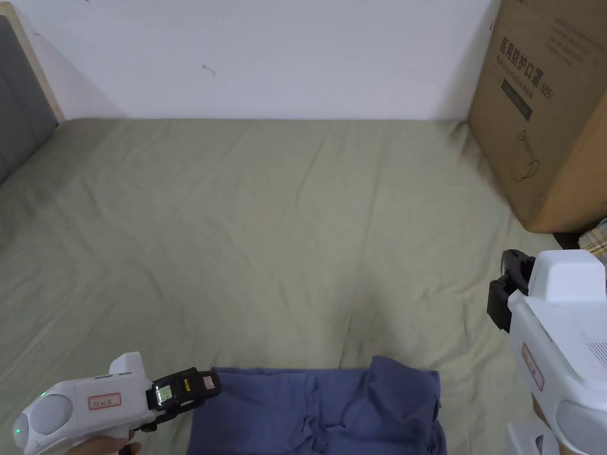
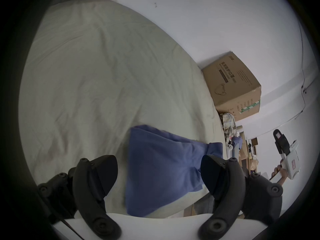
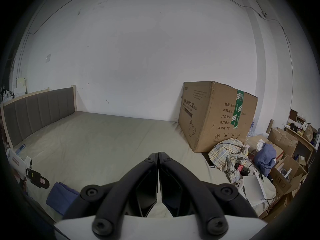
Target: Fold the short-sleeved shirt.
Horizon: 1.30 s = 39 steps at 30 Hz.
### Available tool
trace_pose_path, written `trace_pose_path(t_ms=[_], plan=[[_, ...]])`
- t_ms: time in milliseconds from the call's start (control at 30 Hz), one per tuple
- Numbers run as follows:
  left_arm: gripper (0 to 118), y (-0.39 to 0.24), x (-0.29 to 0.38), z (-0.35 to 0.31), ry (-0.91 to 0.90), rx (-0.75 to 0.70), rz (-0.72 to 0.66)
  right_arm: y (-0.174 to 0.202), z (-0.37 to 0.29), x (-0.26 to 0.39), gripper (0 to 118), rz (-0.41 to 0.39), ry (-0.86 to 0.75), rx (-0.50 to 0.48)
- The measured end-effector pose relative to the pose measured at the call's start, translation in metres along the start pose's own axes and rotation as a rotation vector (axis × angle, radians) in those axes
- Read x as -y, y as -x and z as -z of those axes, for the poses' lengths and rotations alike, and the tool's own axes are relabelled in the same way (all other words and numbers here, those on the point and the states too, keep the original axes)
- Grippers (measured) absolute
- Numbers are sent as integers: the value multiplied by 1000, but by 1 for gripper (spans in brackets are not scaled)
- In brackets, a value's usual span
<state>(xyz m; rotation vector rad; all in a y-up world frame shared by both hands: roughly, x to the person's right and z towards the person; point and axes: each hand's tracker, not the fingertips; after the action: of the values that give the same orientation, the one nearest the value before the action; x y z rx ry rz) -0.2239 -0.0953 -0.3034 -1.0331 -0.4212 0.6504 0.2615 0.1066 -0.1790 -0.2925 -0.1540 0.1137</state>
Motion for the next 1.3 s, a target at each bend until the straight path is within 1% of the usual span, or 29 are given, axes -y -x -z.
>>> trace_pose_path(t_ms=[100, 133, 167, 233, 300, 333, 367, 433, 467, 533, 567, 700, 767, 833, 867, 933, 1000, 1067, 1133, 1300], plan=[[101, 16, -3, 12, 34, 17, -43, 0, 4, 2, 0, -5, 16, 7], [100, 18, -3, 15, 42, 20, -45, 0, 9, 8, 0, -8, 19, 9], [96, 20, -2, 19, 47, 20, -42, -1, 11, 11, 0, -10, 22, 11], [78, 21, 1, 28, 72, 13, -23, -1, 14, 12, 0, -14, 29, 14], [64, 21, 4, 37, 105, 8, 7, -2, 12, 11, 0, -14, 34, 17], [58, 19, 5, 40, 117, 7, 25, -2, 13, 11, 0, -13, 37, 17], [49, 12, 9, 41, 113, -1, 43, -3, 13, 11, 0, -14, 38, 18], [24, 9, 10, 43, 116, -32, 56, -2, 12, 11, 0, -15, 40, 20], [15, 9, 10, 43, 114, -29, 65, -3, 12, 11, 0, -14, 39, 20], [13, 2, 13, 41, 111, -26, 87, -2, 11, 11, 0, -12, 39, 17], [12, -5, 14, 39, 93, -57, 139, -2, 11, 10, 0, -9, 38, 16], [10, -37, 17, 27, 79, -125, 237, -3, 12, 9, 0, -8, 31, 12], [9, -59, 20, 14, 76, -117, 245, -3, 11, 7, 0, -7, 21, 10], [8, -68, 17, 6, 74, -144, 247, -5, 8, 2, 0, -4, 15, 8], [8, -71, 16, 0, 56, -167, 276, -5, 7, 1, 0, -1, 10, 7], [8, -62, 2, -12, 55, -222, 284, -6, 7, 1, 0, -1, 3, 7], [8, -62, -5, -30, 36, -235, 282, -7, 6, 0, 0, 1, -3, 4], [8, -69, -14, -48, 17, -306, 303, -8, 5, -1, 0, 0, -7, 1], [8, -84, -19, -58, 19, -372, 337, -9, 4, -1, 0, 1, -13, -2], [8, -129, -26, -58, 35, -399, 360, -12, 5, 1, 0, 18, -20, -8]])
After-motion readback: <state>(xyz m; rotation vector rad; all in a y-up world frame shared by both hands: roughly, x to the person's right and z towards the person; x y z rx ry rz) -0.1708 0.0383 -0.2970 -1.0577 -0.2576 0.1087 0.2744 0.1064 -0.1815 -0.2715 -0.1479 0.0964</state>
